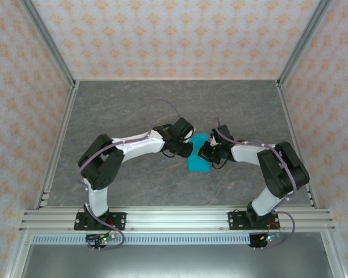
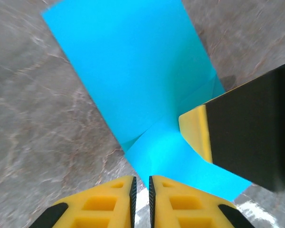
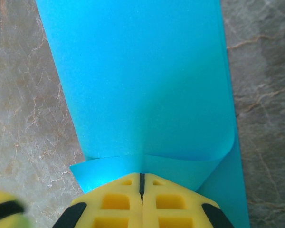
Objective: Fold a paper plane with a square sheet of paper (fold left side to right side)
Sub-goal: Fold the triangle a second time at the center of the table.
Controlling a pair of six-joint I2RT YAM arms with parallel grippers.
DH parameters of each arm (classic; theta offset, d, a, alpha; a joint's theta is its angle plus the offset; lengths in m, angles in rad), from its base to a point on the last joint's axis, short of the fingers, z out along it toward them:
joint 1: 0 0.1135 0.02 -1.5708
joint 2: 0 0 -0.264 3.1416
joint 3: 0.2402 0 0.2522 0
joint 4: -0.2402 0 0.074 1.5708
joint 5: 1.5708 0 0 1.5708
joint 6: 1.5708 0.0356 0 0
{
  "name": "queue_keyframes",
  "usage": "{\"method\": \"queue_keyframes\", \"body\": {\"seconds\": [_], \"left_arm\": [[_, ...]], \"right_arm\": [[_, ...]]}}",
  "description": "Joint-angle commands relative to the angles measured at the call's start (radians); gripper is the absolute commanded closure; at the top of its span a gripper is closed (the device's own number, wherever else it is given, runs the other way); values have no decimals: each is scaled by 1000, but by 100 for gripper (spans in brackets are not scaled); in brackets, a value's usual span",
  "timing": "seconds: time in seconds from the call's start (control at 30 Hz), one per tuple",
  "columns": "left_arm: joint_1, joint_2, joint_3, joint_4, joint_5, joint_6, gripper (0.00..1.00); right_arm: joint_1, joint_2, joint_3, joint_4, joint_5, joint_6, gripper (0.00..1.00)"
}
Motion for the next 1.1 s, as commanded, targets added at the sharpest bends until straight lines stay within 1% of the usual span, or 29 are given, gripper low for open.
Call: {"method": "queue_keyframes", "body": {"seconds": [0.0, 0.17, 0.3, 0.4, 0.43, 0.5, 0.6, 0.77, 1.07], "left_arm": [[8, -88, -47, 17, 32, -26, 83], [8, -120, -124, 119, 227, -84, 84], [8, -97, -187, 262, 358, -182, 85], [8, -64, -213, 344, 413, -228, 85], [7, -53, -216, 362, 427, -259, 85], [7, -32, -221, 388, 455, -277, 85], [6, -11, -230, 418, 482, -295, 85], [-4, 22, -233, 407, 494, -291, 85], [-5, 76, -227, 329, 418, -249, 87]], "right_arm": [[2, 56, -13, -86, 73, -20, 100], [2, 54, -11, -87, 73, -21, 100], [3, 48, -13, -91, 75, -24, 100], [2, 43, -13, -95, 76, -25, 100], [4, 42, -13, -95, 76, -25, 100], [3, 40, -13, -98, 76, -26, 100], [4, 39, -13, -101, 78, -27, 100], [4, 40, -13, -101, 79, -27, 100], [3, 40, -12, -115, 85, -35, 100]]}}
